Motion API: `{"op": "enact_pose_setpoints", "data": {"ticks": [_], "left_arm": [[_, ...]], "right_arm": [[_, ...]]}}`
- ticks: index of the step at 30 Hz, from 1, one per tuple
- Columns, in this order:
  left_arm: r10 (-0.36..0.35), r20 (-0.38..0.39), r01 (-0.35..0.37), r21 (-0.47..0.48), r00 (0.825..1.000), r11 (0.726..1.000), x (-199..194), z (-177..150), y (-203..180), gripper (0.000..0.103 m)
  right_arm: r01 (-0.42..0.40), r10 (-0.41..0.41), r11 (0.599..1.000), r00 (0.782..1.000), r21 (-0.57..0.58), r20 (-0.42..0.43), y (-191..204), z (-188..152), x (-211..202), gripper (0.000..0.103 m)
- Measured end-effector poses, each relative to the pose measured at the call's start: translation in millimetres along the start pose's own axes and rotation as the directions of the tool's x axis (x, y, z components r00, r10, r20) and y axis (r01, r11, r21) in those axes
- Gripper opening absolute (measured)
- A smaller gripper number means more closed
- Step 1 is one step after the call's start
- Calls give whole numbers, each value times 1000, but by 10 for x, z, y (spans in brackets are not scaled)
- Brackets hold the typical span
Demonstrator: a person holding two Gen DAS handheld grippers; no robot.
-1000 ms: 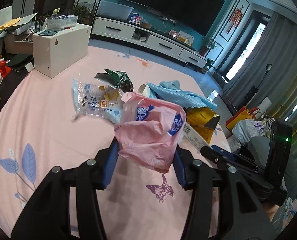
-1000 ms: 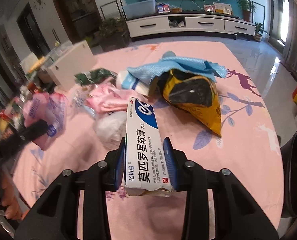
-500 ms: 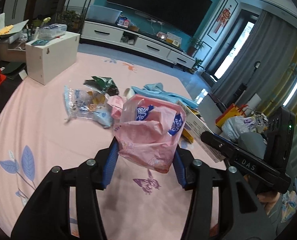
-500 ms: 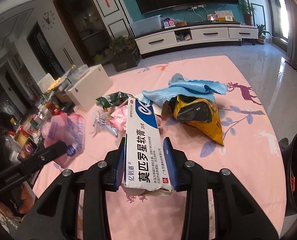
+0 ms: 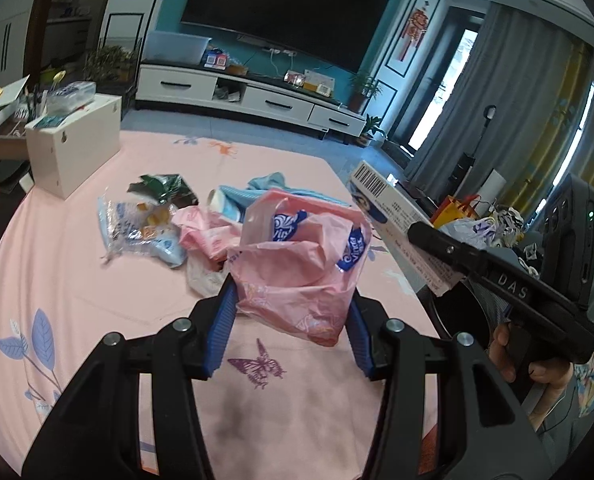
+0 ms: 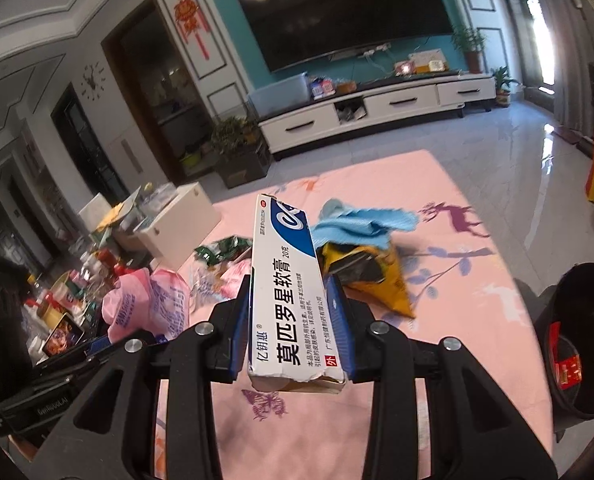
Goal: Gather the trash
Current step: 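Carry both items over the black bin and open both tools to drop them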
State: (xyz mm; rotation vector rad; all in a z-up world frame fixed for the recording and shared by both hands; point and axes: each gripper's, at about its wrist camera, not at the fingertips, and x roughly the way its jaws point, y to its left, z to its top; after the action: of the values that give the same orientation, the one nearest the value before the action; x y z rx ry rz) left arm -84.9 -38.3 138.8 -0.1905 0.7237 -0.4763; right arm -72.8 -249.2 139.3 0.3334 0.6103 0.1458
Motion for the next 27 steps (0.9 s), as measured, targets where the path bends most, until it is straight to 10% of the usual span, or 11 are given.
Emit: {"op": "enact_pose_setpoints", "data": {"ticks": [16, 27], "left_arm": [[-131, -77, 141, 146, 988, 979, 677, -74, -1289, 51], [-208, -228, 266, 264, 951, 927, 1343, -383, -2249, 51]], "right_arm": [[234, -264, 957, 948, 171, 178, -886, 81, -811, 37], [419, -511, 802, 850, 426, 126, -1850, -203, -1216, 37]]}}
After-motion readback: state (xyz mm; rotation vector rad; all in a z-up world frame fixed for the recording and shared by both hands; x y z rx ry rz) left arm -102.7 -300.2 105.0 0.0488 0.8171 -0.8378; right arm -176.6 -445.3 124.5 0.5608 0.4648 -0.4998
